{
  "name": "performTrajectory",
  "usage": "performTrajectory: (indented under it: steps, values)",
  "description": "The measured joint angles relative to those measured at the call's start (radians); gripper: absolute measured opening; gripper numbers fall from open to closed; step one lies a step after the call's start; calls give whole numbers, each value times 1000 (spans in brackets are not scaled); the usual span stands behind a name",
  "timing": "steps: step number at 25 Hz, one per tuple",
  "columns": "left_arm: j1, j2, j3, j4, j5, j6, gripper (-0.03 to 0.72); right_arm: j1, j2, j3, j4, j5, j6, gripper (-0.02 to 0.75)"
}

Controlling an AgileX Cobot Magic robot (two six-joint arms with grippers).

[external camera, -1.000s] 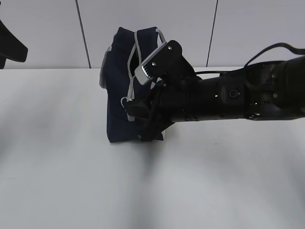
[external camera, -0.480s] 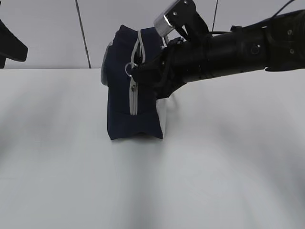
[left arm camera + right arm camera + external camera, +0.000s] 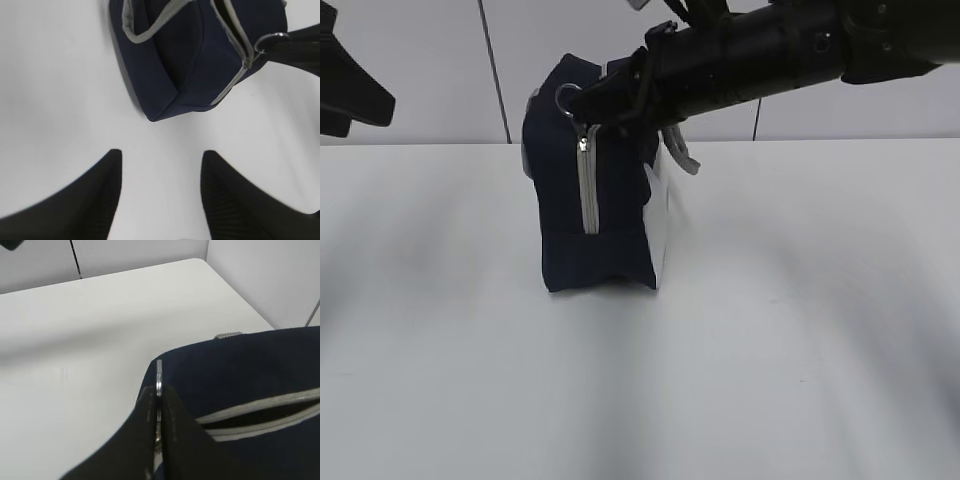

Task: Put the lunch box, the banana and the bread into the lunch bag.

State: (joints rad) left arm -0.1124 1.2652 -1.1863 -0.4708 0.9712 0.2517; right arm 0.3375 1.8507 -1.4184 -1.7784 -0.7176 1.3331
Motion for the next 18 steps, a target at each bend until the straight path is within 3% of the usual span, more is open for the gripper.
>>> performTrajectory:
  steps: [9, 18]
  values:
    - [0, 122, 0, -202, -70, 230, 370, -1, 85, -171, -102, -29, 144, -16]
    - [0, 297, 0, -463, -114, 517, 370, -2, 89, -248, -102, -27, 217, -16]
